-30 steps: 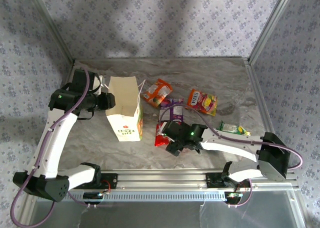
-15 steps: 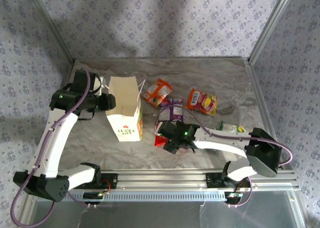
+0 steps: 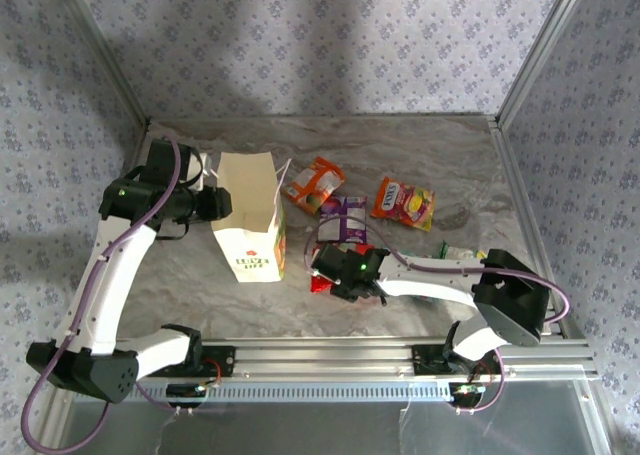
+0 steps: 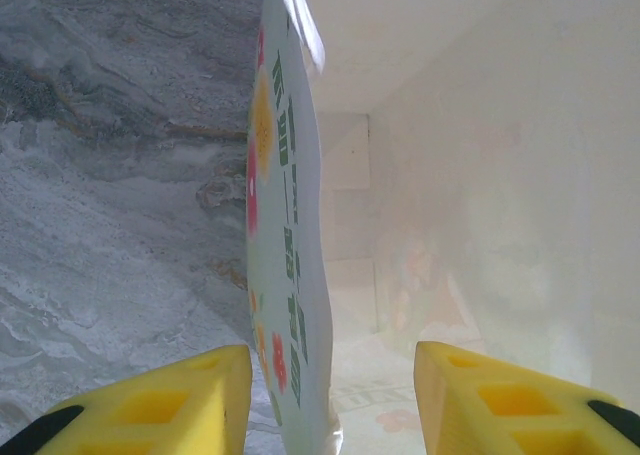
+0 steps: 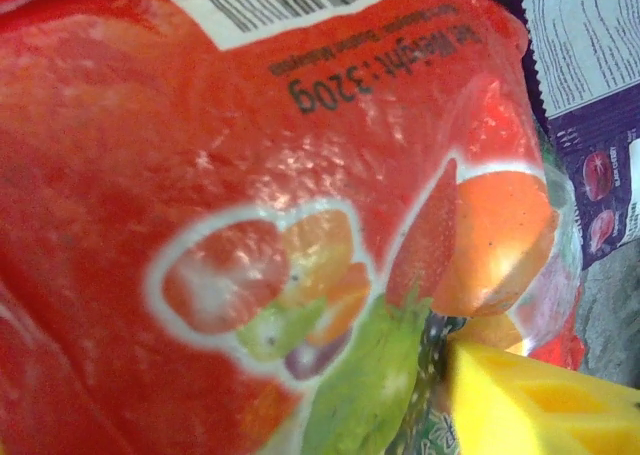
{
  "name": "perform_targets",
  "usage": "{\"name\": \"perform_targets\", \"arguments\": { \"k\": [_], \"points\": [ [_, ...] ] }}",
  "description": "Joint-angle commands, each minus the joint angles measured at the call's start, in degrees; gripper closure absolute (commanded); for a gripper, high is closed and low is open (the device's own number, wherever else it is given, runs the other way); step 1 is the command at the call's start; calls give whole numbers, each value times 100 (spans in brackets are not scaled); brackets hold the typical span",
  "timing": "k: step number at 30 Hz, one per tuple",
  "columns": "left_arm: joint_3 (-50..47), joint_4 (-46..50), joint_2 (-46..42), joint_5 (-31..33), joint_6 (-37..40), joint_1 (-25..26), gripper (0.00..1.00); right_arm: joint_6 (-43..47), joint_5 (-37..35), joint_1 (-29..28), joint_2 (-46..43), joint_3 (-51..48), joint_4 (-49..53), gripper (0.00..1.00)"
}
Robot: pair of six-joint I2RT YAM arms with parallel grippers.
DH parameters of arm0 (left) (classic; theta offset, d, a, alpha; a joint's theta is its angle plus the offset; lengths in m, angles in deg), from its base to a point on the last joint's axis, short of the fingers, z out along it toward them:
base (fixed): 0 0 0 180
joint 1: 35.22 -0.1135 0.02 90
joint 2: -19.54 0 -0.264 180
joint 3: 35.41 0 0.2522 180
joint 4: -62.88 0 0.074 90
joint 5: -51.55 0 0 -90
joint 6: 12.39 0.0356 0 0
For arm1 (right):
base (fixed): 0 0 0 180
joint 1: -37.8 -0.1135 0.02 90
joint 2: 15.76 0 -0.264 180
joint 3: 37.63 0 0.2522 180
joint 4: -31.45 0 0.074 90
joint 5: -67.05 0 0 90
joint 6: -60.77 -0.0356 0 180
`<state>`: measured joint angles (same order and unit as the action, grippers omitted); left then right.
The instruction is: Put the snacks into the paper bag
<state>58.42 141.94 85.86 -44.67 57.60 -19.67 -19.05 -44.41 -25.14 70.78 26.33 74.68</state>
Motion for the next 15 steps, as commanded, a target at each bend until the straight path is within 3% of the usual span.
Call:
{"name": "perform_targets", "arguments": {
  "k": [1, 5, 11, 15],
  "points": [
    [70, 9, -94, -90, 15, 45, 54, 42, -144, 27, 113, 88, 153, 43],
    [70, 5, -93, -90, -3, 45, 54, 28, -192, 27, 66, 65, 196, 60],
    [78, 9, -96, -76, -12, 45, 54, -7, -125, 35, -91, 181, 417, 62],
    [76, -52, -114, -99, -46, 40, 54, -162, -37, 160, -255, 189, 436, 75]
  ]
}}
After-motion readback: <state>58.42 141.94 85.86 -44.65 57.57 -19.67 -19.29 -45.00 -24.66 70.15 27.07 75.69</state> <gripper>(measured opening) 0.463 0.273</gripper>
